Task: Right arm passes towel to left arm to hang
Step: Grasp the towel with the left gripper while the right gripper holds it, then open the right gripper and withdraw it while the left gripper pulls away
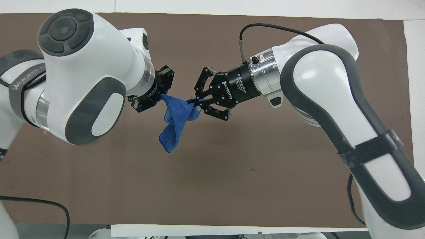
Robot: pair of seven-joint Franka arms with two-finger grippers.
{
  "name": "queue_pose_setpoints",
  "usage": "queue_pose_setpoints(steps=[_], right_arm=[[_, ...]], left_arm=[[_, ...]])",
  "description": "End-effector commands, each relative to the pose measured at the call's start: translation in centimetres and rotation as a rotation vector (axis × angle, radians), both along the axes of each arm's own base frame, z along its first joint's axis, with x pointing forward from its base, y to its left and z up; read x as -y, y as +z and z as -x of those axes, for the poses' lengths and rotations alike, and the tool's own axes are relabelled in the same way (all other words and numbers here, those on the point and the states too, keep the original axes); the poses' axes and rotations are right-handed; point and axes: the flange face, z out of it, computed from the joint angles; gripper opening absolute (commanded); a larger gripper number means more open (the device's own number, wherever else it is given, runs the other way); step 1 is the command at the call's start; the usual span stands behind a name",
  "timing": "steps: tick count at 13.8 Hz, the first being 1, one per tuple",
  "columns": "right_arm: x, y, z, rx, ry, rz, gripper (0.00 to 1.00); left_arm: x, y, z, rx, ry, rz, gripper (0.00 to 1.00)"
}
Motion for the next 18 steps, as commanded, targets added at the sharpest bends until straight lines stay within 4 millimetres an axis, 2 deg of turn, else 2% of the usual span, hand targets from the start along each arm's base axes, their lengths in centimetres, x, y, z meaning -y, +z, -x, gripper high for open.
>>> queue_pose_setpoints(steps=[1, 2, 4, 6, 7, 9, 11, 13, 14, 15, 17, 18], right_arm=[[0.4, 0.3, 0.4, 0.007, -0.014, -0.006, 0.76], [0.6, 0.7, 0.3, 0.033, -0.010, 0.012, 1.00], [1.8, 1.7, -0.1, 0.139, 0.035, 0.114, 1.00], [4.0, 2.7, -0.1, 0.394, 0.201, 0.297, 1.00], [5.8, 3.0, 0.0, 0.519, 0.316, 0.415, 1.00], [10.2, 3.0, -0.7, 0.610, 0.437, 0.591, 1.00], [15.5, 3.2, -1.4, 0.673, 0.568, 0.677, 1.00], [20.3, 3.9, -1.8, 0.757, 0.770, 0.751, 1.00], [22.3, 5.3, -1.8, 0.784, 0.867, 0.804, 1.00], [24.0, 6.7, -1.6, 0.779, 0.940, 0.837, 1.00], [25.4, 11.3, -0.6, 0.746, 0.982, 0.880, 1.00], [26.1, 13.3, 0.2, 0.739, 0.977, 0.903, 1.00]], left_arm=[[-0.7, 0.3, -0.3, 0.000, 0.014, -0.050, 0.00], [-1.0, 0.3, -0.3, 0.002, 0.013, -0.065, 0.00], [-1.4, 0.5, -0.3, 0.011, 0.006, -0.105, 0.00], [-2.3, 1.7, -0.8, 0.018, 0.020, -0.105, 0.00], [-3.0, 2.3, -1.2, 0.027, 0.034, -0.104, 0.00], [-4.9, 3.4, -1.7, 0.047, 0.066, -0.111, 0.00], [-6.6, 4.4, -2.2, 0.093, 0.080, -0.159, 0.00], [-9.7, 4.2, -3.5, 0.090, 0.123, -0.174, 0.00], [-11.9, 4.2, -4.5, 0.106, 0.145, -0.197, 0.00], [-13.2, 4.2, -5.0, 0.119, 0.151, -0.218, 0.00], [-16.4, 4.0, -6.3, 0.134, 0.182, -0.243, 0.00], [-17.2, 3.5, -6.5, 0.140, 0.182, -0.257, 0.00]])
